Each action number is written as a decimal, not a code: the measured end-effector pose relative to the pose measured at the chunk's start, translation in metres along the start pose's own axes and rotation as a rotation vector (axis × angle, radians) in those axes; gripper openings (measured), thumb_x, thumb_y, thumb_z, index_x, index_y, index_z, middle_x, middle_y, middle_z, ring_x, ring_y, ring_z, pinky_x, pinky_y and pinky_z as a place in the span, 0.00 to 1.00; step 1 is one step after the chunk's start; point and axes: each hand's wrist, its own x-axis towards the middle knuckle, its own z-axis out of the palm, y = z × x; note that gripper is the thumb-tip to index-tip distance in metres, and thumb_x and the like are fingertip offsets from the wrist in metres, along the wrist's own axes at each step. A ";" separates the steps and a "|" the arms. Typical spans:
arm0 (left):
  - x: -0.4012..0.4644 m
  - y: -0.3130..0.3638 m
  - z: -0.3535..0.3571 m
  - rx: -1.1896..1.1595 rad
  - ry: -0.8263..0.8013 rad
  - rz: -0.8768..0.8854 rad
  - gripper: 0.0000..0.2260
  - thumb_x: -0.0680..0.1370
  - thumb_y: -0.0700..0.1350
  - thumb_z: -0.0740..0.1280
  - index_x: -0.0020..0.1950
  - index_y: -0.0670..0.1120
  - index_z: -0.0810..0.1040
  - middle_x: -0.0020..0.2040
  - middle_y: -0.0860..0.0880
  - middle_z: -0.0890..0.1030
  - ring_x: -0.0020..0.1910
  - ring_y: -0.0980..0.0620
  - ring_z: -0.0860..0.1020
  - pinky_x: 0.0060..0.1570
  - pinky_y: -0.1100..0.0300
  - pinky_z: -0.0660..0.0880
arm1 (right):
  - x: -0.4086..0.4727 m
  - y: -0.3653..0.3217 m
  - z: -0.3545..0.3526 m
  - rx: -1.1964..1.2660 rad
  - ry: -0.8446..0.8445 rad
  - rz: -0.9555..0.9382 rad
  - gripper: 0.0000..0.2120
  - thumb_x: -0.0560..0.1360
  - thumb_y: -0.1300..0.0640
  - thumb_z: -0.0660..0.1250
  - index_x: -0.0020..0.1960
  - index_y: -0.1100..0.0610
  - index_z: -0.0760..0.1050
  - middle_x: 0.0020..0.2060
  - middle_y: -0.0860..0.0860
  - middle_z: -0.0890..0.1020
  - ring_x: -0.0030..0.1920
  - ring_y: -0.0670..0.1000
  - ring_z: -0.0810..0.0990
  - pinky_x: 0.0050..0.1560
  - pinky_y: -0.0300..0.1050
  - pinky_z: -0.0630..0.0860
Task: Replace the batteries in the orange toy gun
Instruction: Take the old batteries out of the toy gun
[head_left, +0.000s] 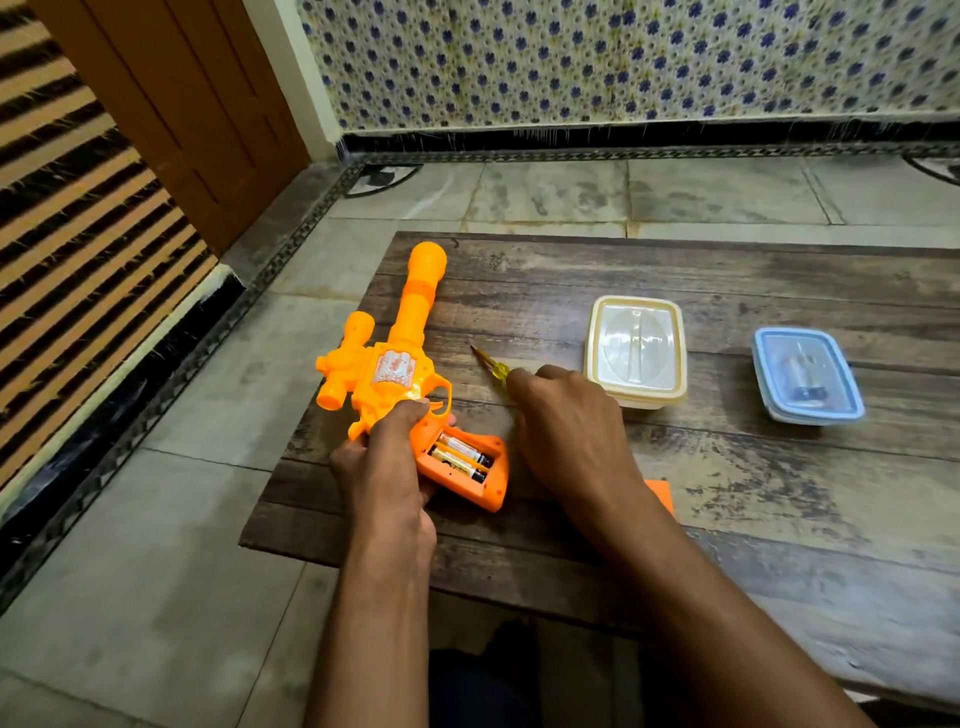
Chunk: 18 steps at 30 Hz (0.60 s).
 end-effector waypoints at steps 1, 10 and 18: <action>0.000 0.000 -0.001 0.000 0.002 -0.001 0.12 0.74 0.39 0.71 0.58 0.43 0.82 0.46 0.39 0.87 0.43 0.42 0.88 0.51 0.39 0.83 | -0.004 -0.001 -0.002 0.037 0.050 -0.008 0.24 0.75 0.47 0.49 0.57 0.60 0.76 0.48 0.61 0.81 0.48 0.66 0.81 0.37 0.49 0.64; 0.000 -0.005 0.005 -0.045 0.029 -0.033 0.20 0.72 0.41 0.74 0.63 0.46 0.76 0.47 0.41 0.88 0.43 0.42 0.88 0.48 0.42 0.84 | -0.028 0.003 -0.007 0.366 0.551 -0.055 0.08 0.75 0.68 0.72 0.54 0.63 0.83 0.45 0.57 0.85 0.41 0.58 0.84 0.36 0.54 0.81; 0.003 -0.006 0.008 -0.036 0.023 -0.041 0.24 0.72 0.42 0.73 0.67 0.42 0.74 0.45 0.40 0.88 0.44 0.42 0.88 0.51 0.39 0.83 | -0.030 0.016 -0.016 0.371 0.677 -0.122 0.09 0.77 0.68 0.72 0.56 0.64 0.83 0.47 0.56 0.85 0.45 0.53 0.84 0.43 0.46 0.80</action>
